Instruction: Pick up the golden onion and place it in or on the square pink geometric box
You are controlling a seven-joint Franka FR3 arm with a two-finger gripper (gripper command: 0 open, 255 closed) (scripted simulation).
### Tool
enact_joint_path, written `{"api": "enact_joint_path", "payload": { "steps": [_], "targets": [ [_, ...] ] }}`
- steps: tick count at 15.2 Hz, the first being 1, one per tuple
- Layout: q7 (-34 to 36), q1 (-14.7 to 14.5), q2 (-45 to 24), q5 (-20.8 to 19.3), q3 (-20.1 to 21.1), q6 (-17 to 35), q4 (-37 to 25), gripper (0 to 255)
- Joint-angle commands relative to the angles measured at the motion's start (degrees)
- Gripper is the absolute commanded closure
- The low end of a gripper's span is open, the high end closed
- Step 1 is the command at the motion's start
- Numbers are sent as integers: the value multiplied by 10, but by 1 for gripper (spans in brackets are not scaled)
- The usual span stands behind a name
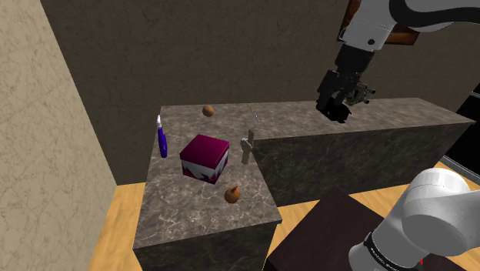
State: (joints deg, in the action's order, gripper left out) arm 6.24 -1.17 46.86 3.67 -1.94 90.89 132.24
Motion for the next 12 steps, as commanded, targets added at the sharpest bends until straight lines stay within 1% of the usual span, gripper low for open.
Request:
{"api": "enact_joint_path", "payload": {
  "steps": [1,7,12],
  "targets": [
    [0,0,0,0,0,0,0,0],
    [13,-6,7,16,21,136,121,0],
    [23,-15,-19,33,40,261,201,0]
  ]
}}
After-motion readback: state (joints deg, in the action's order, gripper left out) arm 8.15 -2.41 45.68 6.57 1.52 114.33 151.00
